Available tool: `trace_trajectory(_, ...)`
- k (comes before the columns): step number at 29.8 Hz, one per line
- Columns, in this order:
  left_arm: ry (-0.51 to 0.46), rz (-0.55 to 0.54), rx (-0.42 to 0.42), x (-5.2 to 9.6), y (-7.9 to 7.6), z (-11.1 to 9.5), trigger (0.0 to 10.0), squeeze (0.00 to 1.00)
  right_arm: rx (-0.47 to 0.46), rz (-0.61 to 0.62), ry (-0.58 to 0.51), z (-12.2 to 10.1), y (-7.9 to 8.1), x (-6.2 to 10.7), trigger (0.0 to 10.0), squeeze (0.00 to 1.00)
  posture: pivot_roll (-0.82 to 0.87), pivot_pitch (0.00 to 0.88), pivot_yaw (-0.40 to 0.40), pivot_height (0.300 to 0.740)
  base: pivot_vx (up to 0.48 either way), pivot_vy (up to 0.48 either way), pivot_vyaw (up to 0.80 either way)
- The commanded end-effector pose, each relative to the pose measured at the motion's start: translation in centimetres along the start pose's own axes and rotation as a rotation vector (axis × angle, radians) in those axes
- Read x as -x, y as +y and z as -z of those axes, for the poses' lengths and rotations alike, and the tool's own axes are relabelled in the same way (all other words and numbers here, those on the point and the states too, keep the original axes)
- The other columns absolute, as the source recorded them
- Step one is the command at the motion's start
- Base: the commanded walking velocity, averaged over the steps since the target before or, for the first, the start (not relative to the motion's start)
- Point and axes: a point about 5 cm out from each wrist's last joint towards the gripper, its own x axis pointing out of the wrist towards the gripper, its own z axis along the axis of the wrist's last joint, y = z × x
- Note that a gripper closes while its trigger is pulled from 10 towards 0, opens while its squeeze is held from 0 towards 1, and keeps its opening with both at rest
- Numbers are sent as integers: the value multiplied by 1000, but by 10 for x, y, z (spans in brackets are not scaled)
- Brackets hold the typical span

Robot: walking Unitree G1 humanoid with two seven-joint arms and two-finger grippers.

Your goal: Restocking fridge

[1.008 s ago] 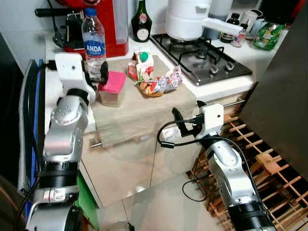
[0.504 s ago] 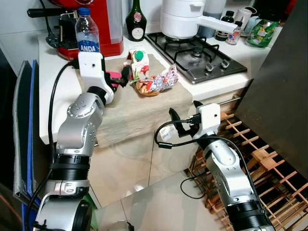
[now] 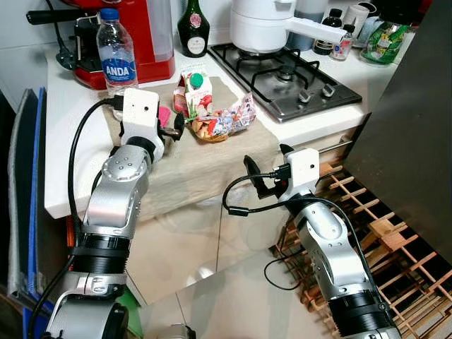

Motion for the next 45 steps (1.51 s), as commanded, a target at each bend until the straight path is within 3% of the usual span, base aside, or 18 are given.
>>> trace_trajectory(1, -57, -12, -23, -1, 3, -12, 10000, 0, 3, 0, -7, -2, 0, 0, 10000, 0, 42, 0, -2, 740, 0, 0, 0)
trace_trajectory(8, -30, -13, -49, 0, 4, -8, 10000, 0, 4, 7, -1, 0, -1, 1, 10000, 0, 39, 0, 4, 740, 0, 0, 0)
trace_trajectory(13, 96, -13, -6, 11, 5, 5, 10000, 0, 6, 4, 6, 2, 1, 4, 10000, 0, 47, 0, 10, 740, 0, 0, 0)
trace_trajectory(19, 87, 9, -33, 25, 8, -4, 10000, 0, 4, 5, 16, 5, 1, 4, 10000, 0, 80, 0, 4, 740, 0, 0, 0)
trace_trajectory(25, 124, -4, -21, 29, 7, -3, 10000, 0, 8, -31, 16, 5, 6, 0, 10000, 0, 93, 0, -11, 740, 0, 0, 0)
trace_trajectory(32, 102, -28, -45, 27, 14, -10, 10000, 0, 11, -49, 18, 6, 9, -1, 10000, 0, 98, 0, -15, 740, 0, 0, 0)
trace_trajectory(45, 217, 2, 86, 29, 0, 14, 10000, 0, 14, -62, 10, 4, 12, -4, 10000, 0, 87, 0, -16, 740, 0, 0, 0)
